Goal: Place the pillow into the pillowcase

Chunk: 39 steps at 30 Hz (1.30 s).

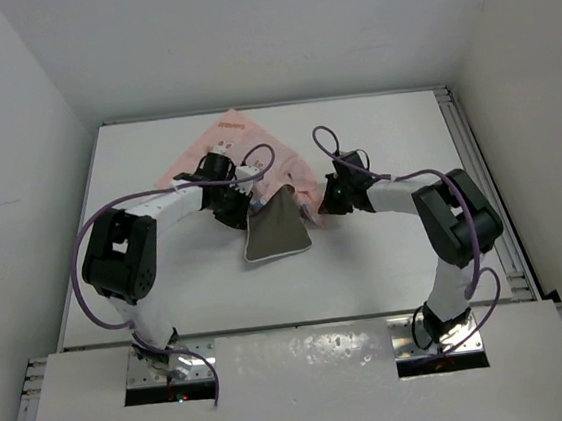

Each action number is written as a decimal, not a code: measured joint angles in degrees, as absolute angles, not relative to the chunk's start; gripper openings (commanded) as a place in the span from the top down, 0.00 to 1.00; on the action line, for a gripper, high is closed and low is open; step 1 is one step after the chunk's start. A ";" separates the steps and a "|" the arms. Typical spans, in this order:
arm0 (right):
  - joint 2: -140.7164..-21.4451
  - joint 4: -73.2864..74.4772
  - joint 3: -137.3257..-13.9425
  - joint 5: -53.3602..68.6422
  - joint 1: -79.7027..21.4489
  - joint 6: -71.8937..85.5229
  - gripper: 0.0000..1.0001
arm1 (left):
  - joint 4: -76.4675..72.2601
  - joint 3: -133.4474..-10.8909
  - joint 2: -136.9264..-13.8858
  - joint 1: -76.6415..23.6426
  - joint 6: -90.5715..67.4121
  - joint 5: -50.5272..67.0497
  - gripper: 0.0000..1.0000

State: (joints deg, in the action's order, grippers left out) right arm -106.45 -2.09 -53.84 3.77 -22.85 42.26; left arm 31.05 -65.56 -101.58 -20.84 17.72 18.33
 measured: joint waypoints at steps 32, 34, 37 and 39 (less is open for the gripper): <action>-75.72 1.06 -55.75 30.48 -9.26 52.45 1.00 | 57.30 -99.44 -96.95 -10.81 28.21 23.77 1.00; -74.83 1.50 -56.64 30.96 -8.36 53.10 1.00 | 58.35 -101.34 -97.12 -10.52 28.18 23.27 1.00; -74.15 2.39 -58.26 32.32 -6.76 54.43 1.00 | 62.04 -108.20 -98.96 -10.50 28.38 23.09 1.00; -74.15 3.95 -60.47 32.73 -5.80 54.65 1.00 | 64.27 -115.00 -101.10 -10.50 28.93 22.59 1.00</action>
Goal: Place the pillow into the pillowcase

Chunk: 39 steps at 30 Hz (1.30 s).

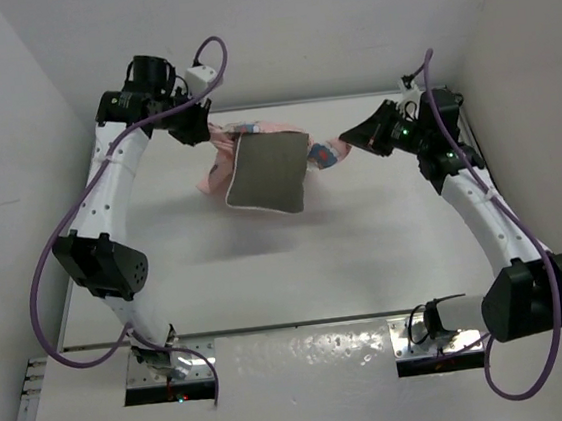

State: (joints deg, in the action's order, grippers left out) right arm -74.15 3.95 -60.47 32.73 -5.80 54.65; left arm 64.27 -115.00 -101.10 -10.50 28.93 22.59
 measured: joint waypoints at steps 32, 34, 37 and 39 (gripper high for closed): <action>-82.00 12.64 -84.40 31.88 1.80 56.36 1.00 | 75.20 -130.30 -106.41 -9.19 33.82 41.54 1.00; -81.54 12.58 -84.23 31.79 2.07 56.18 1.00 | 72.18 -129.56 -106.48 -8.16 31.46 41.41 1.00; -81.14 11.92 -81.12 31.62 1.91 55.61 1.00 | 62.85 -121.47 -103.81 -6.55 27.75 39.33 1.00; -81.08 12.58 -77.78 30.63 0.95 54.39 1.00 | 57.98 -113.14 -100.99 -6.07 27.40 36.91 1.00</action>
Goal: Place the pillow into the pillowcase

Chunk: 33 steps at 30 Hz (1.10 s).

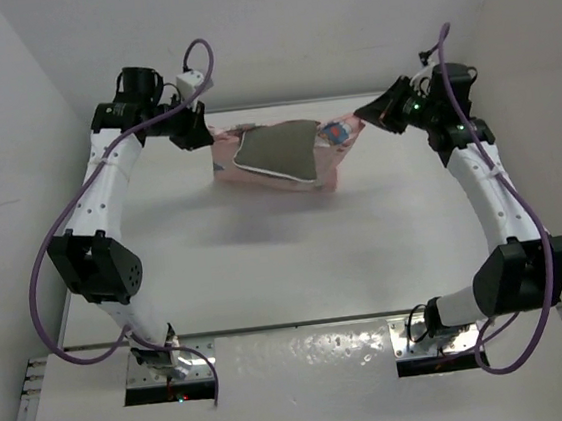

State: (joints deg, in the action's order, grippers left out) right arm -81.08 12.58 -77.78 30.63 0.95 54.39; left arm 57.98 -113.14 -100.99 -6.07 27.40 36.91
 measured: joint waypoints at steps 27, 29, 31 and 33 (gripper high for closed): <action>-91.55 18.11 -53.54 14.98 -14.76 45.12 1.00 | 58.59 -86.28 -101.41 -18.46 37.93 29.98 0.43; -93.91 18.09 -55.59 14.57 -13.91 44.91 1.00 | 55.46 -84.97 -101.43 -20.43 35.46 31.18 0.43; -96.23 18.02 -57.36 14.00 -13.26 44.47 1.00 | 52.73 -83.74 -101.47 -22.63 33.61 31.53 0.42; -98.02 18.02 -58.46 13.39 -12.78 43.81 1.00 | 50.41 -82.91 -101.62 -24.49 32.10 30.94 0.41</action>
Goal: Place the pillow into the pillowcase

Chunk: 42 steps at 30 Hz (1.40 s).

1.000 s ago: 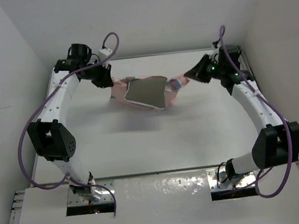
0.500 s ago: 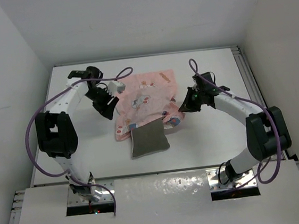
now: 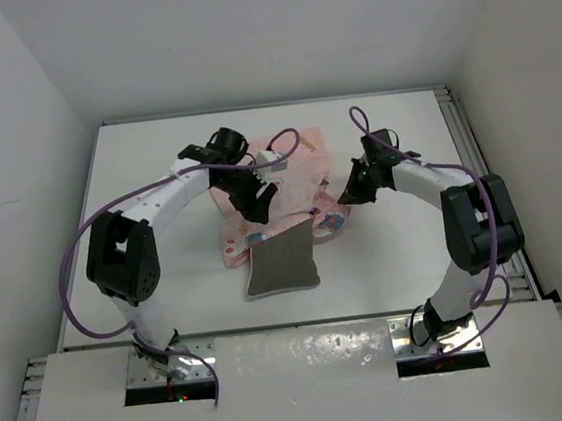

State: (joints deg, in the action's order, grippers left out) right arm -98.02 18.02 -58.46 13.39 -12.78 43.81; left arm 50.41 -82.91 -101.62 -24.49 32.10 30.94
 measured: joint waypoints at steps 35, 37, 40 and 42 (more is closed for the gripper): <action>-68.82 -12.71 -29.63 -13.08 -48.88 33.65 0.06 | 43.38 -88.03 -106.26 -33.67 18.92 14.20 1.00; -70.48 -15.11 -29.50 -13.54 -49.91 34.20 0.05 | 43.72 -88.47 -106.26 -33.67 18.94 14.04 1.00; -74.43 -15.73 -30.17 -14.55 -50.61 34.89 0.03 | 44.18 -88.51 -106.26 -33.67 18.94 13.85 1.00; -76.29 -16.27 -30.17 -15.20 -51.46 34.92 0.01 | 44.69 -88.51 -106.24 -33.67 18.94 13.72 1.00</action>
State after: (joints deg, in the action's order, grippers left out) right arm -76.29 -16.27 -30.17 -15.20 -51.46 34.92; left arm 44.69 -88.51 -106.24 -33.67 18.94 13.72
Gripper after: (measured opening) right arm 0.975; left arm 0.008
